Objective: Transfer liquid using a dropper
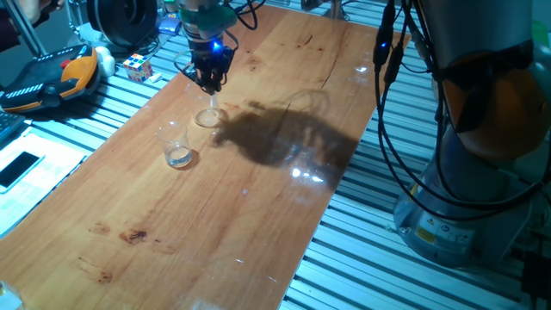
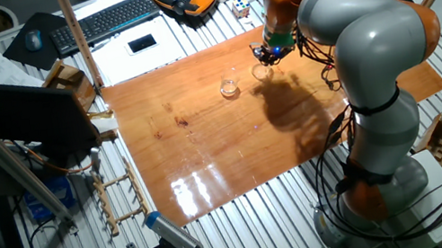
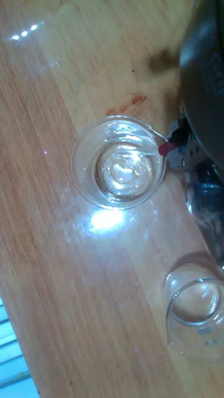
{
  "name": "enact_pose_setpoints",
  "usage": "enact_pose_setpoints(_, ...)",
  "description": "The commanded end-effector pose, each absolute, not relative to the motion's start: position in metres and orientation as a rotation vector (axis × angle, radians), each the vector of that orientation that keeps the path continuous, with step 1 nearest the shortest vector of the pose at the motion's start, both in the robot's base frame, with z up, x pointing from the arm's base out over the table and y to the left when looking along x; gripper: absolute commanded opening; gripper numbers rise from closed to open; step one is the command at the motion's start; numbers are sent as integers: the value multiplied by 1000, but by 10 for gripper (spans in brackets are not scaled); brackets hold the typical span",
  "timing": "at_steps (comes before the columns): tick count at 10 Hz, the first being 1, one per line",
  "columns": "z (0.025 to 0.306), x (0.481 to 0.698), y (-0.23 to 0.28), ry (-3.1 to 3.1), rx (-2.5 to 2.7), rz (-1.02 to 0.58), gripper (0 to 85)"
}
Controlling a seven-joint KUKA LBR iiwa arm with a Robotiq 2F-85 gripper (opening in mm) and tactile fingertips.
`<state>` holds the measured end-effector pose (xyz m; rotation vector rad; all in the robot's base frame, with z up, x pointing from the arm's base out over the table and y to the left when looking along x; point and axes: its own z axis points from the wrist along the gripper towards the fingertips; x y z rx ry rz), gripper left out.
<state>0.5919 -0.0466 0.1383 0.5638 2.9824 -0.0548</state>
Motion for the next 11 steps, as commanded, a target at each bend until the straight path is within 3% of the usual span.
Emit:
enact_pose_setpoints(1, 138, 592, -47, 2981, 564, -56, 193)
enact_pose_setpoints(11, 137, 592, -48, 2967, 572, -73, 283)
